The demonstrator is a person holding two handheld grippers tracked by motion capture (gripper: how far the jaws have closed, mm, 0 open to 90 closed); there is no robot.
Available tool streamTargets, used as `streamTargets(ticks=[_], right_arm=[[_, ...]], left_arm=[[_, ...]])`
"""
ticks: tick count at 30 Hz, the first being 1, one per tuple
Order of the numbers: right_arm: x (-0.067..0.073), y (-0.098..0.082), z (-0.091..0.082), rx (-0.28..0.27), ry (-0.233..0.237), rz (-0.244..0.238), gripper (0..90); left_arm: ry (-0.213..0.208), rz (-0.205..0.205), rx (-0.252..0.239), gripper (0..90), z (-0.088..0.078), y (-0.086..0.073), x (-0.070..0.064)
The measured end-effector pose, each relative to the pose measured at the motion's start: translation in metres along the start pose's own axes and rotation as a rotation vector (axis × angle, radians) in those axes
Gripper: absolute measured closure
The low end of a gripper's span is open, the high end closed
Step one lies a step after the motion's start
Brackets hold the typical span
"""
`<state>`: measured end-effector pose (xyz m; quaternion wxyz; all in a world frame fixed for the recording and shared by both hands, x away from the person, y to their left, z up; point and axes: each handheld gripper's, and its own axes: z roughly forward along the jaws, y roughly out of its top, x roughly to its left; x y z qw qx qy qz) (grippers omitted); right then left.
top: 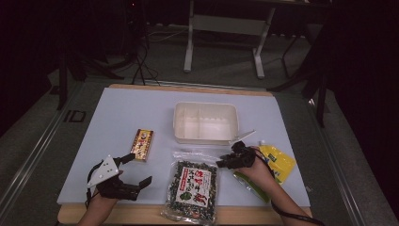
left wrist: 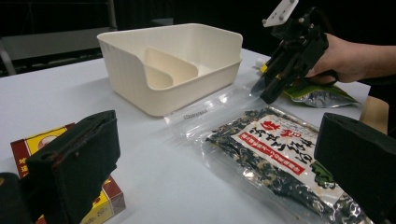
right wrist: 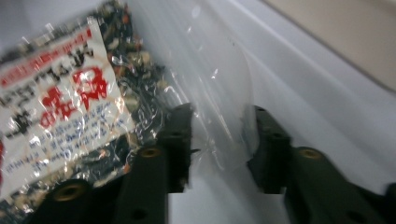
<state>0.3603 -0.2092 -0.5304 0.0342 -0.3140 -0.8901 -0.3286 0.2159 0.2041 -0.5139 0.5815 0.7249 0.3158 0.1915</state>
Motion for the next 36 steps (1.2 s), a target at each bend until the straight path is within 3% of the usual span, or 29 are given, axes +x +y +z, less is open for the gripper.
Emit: streamTargets(ticks=[3, 8, 13, 20, 24, 32, 36], right_arm=[[-0.001, 0.002, -0.004, -0.005, 0.021, 0.007, 83.0], [0.004, 0.004, -0.005, 0.008, 0.009, -0.007, 89.1], [0.013, 0.007, -0.013, 0.004, -0.026, -0.033, 89.6], [0.025, 0.011, -0.031, -0.048, -0.034, -0.07, 89.7], [0.044, 0.017, -0.055, -0.122, -0.047, -0.118, 89.7], [0.072, 0.022, -0.082, -0.185, -0.07, -0.21, 89.8], [0.085, 0.022, -0.092, -0.215, -0.07, -0.252, 89.8]], left_arm=[[-0.001, -0.001, -0.002, 0.7, 0.0, 0.0, 0.0], [-0.002, 0.003, 0.003, 0.7, 0.001, 0.0, 0.0], [-0.004, 0.005, 0.001, 0.7, 0.001, -0.001, -0.001], [-0.009, 0.006, 0.015, 0.7, 0.003, -0.001, -0.001], [-0.014, 0.006, 0.027, 0.7, 0.004, -0.001, -0.002], [-0.048, -0.01, 0.055, 0.7, 0.006, 0.001, -0.004], [-0.055, 0.013, 0.05, 0.7, 0.006, 0.004, -0.01]])
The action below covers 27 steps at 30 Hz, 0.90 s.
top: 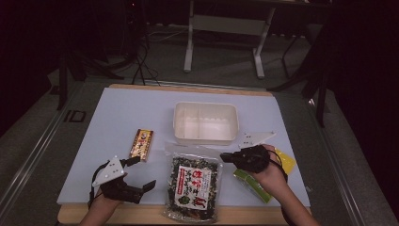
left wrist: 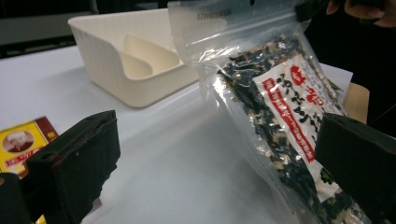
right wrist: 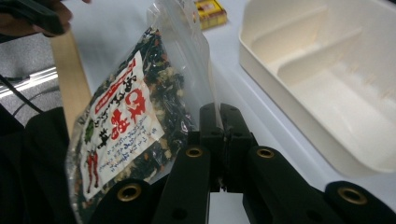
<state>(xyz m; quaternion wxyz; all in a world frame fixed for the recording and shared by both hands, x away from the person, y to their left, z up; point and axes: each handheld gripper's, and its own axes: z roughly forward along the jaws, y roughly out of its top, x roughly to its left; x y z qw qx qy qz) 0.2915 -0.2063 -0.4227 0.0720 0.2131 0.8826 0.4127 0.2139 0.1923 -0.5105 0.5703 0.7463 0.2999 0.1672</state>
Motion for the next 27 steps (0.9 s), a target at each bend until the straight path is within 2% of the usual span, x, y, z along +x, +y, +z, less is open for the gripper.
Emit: streamTargets(ticks=[7, 10, 12, 14, 16, 19, 22, 24, 27], right_arm=[[0.017, 0.009, -0.014, -0.032, 0.046, -0.051, 89.9], [0.026, 0.013, -0.02, -0.046, 0.063, -0.088, 89.8], [0.029, 0.016, -0.023, -0.045, 0.067, -0.105, 89.8], [0.031, 0.018, -0.024, -0.05, 0.074, -0.111, 89.8], [0.033, 0.018, -0.024, -0.047, 0.063, -0.122, 89.8], [0.034, 0.018, -0.024, -0.049, 0.058, -0.134, 89.8], [0.034, 0.018, -0.025, -0.051, 0.058, -0.14, 89.8], [0.035, 0.019, -0.025, -0.051, 0.056, -0.144, 89.8], [0.036, 0.021, -0.026, -0.053, 0.061, -0.148, 89.8]], left_arm=[[-0.019, 0.001, -0.007, 0.8, 0.0, 0.0, -0.001], [-0.012, 0.021, 0.005, 0.7, 0.001, 0.0, -0.002], [-0.036, 0.014, 0.006, 0.7, 0.002, -0.001, -0.001], [-0.038, 0.017, 0.014, 0.7, 0.003, -0.001, -0.002], [-0.054, 0.011, 0.029, 0.8, 0.005, 0.0, -0.003], [-0.121, -0.021, 0.039, 3.5, 0.007, 0.003, -0.005], [-0.19, -0.052, 0.022, 7.8, 0.012, 0.011, -0.006], [-0.218, -0.061, 0.008, 13.1, 0.015, 0.016, -0.007], [-0.254, -0.06, 0.022, 15.0, 0.024, 0.025, -0.008]])
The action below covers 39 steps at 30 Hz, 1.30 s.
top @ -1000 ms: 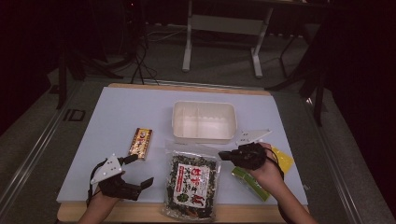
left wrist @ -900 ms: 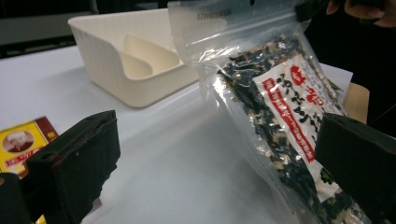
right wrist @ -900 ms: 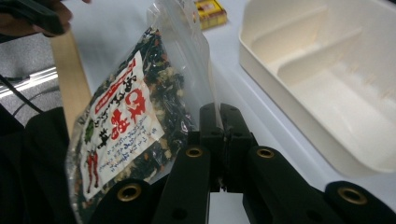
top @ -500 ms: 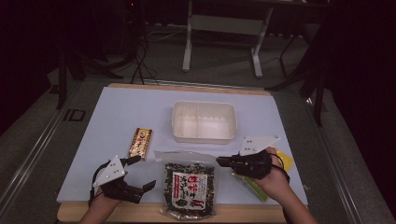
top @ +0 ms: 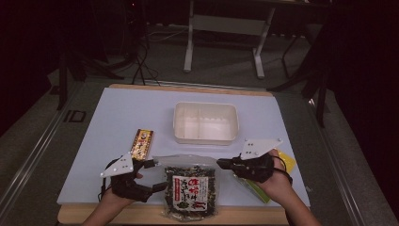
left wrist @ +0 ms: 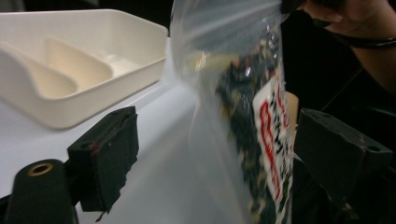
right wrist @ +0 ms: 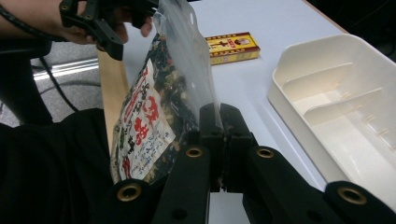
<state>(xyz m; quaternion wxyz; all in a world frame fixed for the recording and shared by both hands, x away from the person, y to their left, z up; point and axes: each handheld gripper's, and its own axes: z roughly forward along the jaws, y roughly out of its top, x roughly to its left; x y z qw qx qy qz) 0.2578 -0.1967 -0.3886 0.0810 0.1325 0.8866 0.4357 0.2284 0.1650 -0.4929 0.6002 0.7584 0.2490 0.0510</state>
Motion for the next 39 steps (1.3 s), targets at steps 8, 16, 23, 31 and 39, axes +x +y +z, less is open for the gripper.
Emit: streamTargets(ticks=[8, 16, 23, 31, 39], right_arm=[[0.002, 0.002, 0.001, 0.003, 0.021, -0.005, 89.7], [0.004, -0.003, -0.003, 0.003, 0.049, 0.009, 89.4], [0.005, -0.01, -0.011, -0.019, 0.074, 0.033, 86.6], [0.011, -0.017, -0.021, -0.041, 0.087, 0.04, 84.0], [0.014, -0.014, -0.038, -0.097, 0.088, 0.04, 59.5]], left_arm=[[-0.124, 0.01, 0.063, 53.7, 0.013, 0.006, -0.001], [-0.27, -0.066, 0.071, 69.4, 0.013, 0.008, 0.004], [-0.331, -0.065, 0.051, 73.3, 0.012, 0.011, -0.002], [-0.337, -0.018, 0.039, 74.4, 0.011, 0.017, -0.012], [-0.348, 0.044, -0.022, 74.6, 0.001, 0.039, -0.027]])
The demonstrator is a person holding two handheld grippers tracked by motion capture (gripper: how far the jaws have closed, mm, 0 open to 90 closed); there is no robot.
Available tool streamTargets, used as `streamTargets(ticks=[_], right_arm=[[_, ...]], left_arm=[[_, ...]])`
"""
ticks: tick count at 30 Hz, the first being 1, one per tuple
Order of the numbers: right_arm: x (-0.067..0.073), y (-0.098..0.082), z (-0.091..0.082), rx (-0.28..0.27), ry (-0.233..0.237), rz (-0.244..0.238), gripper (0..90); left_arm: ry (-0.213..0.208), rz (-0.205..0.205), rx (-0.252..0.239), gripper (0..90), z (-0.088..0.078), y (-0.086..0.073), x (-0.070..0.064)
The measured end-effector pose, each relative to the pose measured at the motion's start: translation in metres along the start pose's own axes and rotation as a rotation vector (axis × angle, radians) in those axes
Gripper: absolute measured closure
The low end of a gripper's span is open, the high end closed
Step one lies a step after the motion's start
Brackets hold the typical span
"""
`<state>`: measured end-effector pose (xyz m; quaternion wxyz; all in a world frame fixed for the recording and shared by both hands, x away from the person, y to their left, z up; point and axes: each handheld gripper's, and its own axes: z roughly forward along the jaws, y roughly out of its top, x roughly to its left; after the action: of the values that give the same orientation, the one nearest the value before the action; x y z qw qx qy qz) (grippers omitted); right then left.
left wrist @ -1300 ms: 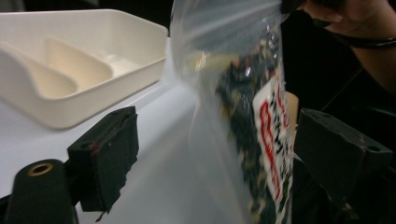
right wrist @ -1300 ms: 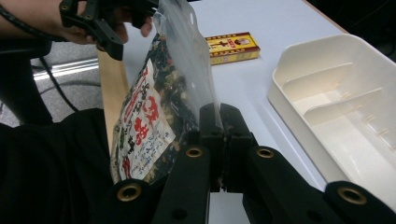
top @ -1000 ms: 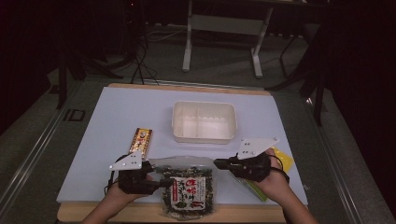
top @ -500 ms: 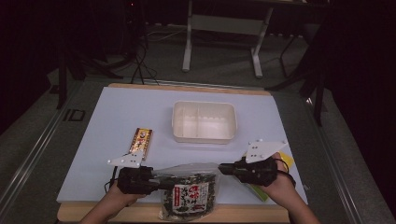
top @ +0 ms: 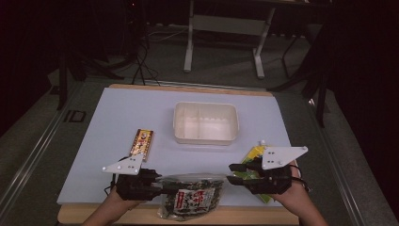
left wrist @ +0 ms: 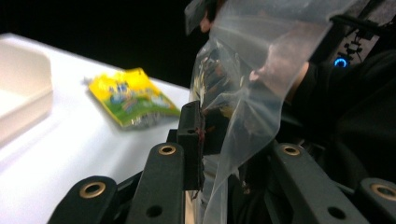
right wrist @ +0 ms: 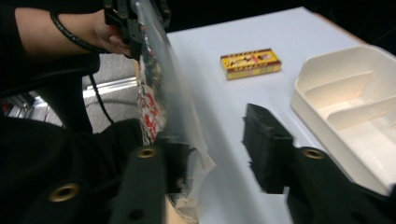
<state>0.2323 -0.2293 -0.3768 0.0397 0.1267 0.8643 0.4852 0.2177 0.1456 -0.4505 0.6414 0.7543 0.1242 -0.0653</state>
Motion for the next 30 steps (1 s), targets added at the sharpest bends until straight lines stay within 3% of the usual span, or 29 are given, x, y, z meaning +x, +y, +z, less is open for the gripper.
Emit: streamTargets(ticks=[5, 10, 14, 15, 16, 20, 21, 30], right_arm=[[-0.002, 0.001, -0.004, -0.029, -0.001, 0.006, 49.6], [-0.005, -0.002, 0.004, -0.042, 0.019, 0.019, 47.3], [-0.007, -0.003, 0.012, -0.038, 0.026, 0.018, 47.1], [-0.007, -0.002, 0.014, -0.037, 0.03, 0.018, 47.1], [-0.009, -0.002, 0.024, -0.023, 0.043, 0.013, 47.9], [-0.011, -0.002, 0.03, -0.014, 0.06, 0.009, 49.4], [-0.013, -0.003, 0.036, -0.01, 0.072, 0.004, 55.2], [-0.022, -0.005, 0.037, -0.018, 0.162, 0.008, 68.8]], left_arm=[[0.031, 0.05, -0.036, 74.7, -0.006, 0.016, -0.002], [0.04, 0.051, -0.092, 74.6, -0.01, 0.022, 0.005], [0.041, 0.058, -0.102, 74.6, -0.009, 0.024, 0.009], [0.018, 0.059, -0.12, 74.6, -0.006, 0.024, 0.012], [0.014, 0.057, -0.129, 74.6, -0.005, 0.024, 0.014], [0.004, 0.064, -0.135, 74.6, 0.0, 0.025, 0.016], [-0.001, 0.064, -0.136, 74.6, 0.002, 0.025, 0.019], [-0.038, 0.068, -0.136, 74.1, 0.003, 0.025, 0.031]])
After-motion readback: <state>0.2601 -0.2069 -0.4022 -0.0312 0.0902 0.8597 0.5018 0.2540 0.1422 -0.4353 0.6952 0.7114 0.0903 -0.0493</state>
